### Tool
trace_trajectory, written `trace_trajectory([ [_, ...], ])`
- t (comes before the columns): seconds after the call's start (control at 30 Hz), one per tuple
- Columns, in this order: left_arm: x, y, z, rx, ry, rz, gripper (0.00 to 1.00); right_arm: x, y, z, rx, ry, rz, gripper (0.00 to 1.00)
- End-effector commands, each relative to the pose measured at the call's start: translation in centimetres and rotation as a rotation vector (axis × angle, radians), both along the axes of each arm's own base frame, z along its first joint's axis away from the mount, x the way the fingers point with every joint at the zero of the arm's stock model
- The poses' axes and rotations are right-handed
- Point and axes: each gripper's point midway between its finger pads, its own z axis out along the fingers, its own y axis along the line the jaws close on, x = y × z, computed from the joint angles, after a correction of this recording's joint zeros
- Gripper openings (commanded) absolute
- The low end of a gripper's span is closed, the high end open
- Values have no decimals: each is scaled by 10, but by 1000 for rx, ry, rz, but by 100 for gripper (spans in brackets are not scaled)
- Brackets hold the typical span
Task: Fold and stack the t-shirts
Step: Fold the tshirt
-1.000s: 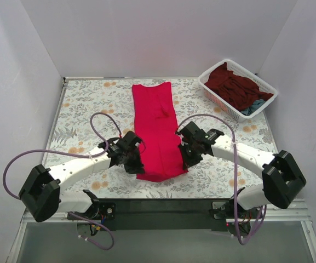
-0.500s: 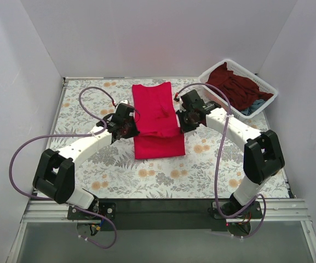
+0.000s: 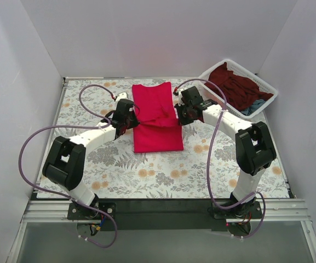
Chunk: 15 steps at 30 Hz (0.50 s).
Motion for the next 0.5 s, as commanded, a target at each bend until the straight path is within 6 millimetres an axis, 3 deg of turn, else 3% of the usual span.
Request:
trace_trajectory([
  [0.0,24,9,12,12,-102,44,0,34,8,20,31,-124,3,1],
  [0.33,40,14,-12,16,-122,62,0,53,9,-7,24,-143,5,1],
  [0.47,44,15,-33,49,-101,61,0,58,5,-22,-2,-142,-15,1],
])
